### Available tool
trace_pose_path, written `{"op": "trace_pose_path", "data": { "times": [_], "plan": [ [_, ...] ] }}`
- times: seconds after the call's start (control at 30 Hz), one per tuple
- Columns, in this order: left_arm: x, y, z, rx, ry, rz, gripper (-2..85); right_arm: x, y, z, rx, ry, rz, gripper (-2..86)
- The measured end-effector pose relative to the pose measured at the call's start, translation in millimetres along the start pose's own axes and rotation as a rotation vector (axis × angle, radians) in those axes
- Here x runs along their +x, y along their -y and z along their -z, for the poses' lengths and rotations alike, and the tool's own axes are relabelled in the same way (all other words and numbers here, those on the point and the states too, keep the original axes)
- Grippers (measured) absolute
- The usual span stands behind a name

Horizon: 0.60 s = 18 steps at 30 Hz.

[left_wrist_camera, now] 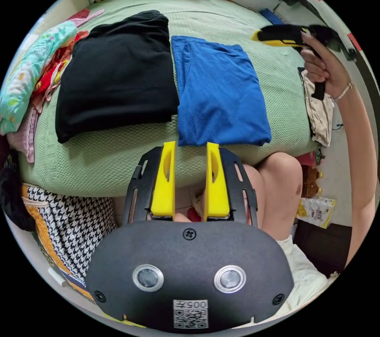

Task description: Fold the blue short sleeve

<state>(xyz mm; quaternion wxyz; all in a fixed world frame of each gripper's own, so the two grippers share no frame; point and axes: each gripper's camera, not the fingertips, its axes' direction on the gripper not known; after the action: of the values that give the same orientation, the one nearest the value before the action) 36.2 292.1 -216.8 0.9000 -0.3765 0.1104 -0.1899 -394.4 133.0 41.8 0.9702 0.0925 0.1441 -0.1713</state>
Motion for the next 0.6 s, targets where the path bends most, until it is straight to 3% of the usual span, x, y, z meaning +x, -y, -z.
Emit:
{"op": "trace_pose_path", "data": {
  "times": [0.17,0.33,0.43,0.53,0.6],
  "plan": [
    [-26.4,10.3,-6.6,0.005,-0.088,0.057,15.6,49.2,-5.0,-47.8,-0.032,0.146,-0.120,11.2],
    [-32.9,14.2,-19.3,-0.037,-0.126,0.069,17.4,37.9,2.1,-97.3,-0.092,0.157,-0.108,12.6],
    [-32.2,15.6,-18.6,-0.054,-0.054,0.090,17.8,21.9,1.3,-122.7,-0.120,0.096,-0.075,12.4],
    [-29.5,16.5,-12.3,-0.062,-0.007,0.066,14.6,1.4,-9.4,-128.3,-0.081,0.036,-0.021,11.5],
    [-30.1,14.8,-8.2,-0.050,-0.059,0.066,8.8,-10.5,-19.3,-128.1,-0.059,0.065,0.015,6.4]
  ]
}}
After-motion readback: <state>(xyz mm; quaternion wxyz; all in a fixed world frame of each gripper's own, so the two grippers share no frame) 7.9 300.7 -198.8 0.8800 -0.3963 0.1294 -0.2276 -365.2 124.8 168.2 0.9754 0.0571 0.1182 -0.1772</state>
